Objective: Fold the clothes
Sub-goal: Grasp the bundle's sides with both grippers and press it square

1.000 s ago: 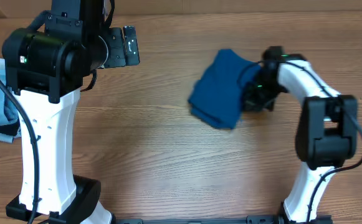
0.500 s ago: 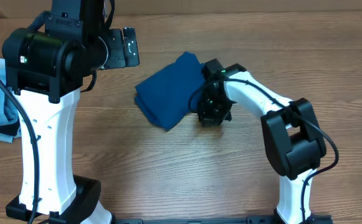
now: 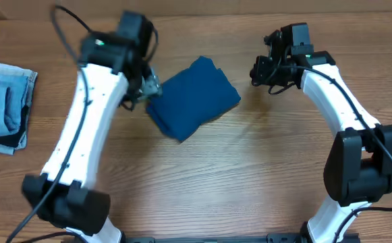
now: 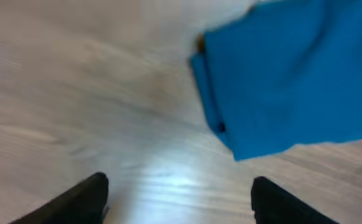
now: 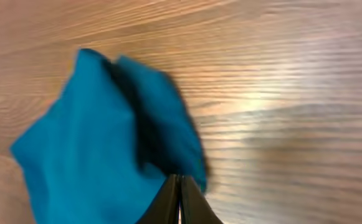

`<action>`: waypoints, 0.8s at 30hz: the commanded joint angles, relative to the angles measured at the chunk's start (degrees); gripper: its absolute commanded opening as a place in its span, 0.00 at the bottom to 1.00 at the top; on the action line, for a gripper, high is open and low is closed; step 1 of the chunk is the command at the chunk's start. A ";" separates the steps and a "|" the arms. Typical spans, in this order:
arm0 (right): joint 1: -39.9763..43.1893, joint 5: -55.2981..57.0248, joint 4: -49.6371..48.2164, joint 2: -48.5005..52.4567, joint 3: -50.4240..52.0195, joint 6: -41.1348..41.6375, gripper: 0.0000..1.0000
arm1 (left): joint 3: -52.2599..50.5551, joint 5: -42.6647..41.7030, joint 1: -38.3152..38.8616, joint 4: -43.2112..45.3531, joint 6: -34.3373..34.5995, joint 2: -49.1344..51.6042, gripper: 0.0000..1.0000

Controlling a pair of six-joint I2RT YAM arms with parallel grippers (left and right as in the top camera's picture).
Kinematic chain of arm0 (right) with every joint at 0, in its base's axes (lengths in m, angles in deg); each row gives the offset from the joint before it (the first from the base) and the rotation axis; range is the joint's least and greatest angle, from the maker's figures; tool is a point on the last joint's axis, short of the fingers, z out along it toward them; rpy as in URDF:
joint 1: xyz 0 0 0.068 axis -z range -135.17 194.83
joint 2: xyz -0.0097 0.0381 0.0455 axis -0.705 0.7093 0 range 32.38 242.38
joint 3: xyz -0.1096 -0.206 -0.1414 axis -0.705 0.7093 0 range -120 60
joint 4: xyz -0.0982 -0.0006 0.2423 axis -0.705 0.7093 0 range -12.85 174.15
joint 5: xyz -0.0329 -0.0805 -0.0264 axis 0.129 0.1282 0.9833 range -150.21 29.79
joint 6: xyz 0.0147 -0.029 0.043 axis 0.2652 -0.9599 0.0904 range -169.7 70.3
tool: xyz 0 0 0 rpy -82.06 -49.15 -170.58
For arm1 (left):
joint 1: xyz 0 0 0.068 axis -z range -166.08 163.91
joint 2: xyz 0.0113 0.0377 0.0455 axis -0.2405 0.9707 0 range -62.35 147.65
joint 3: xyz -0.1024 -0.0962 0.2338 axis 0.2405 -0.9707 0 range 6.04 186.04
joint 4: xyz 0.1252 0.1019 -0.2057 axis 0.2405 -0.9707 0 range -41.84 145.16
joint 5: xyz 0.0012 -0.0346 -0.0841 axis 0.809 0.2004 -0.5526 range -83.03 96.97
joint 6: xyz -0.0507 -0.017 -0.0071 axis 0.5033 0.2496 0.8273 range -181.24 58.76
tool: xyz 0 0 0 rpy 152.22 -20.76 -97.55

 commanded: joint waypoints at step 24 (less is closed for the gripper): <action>-15.41 -4.20 19.43 11.21 -0.61 3.91 0.04 | -25.46 -9.42 0.24 25.11 -10.71 -0.11 0.65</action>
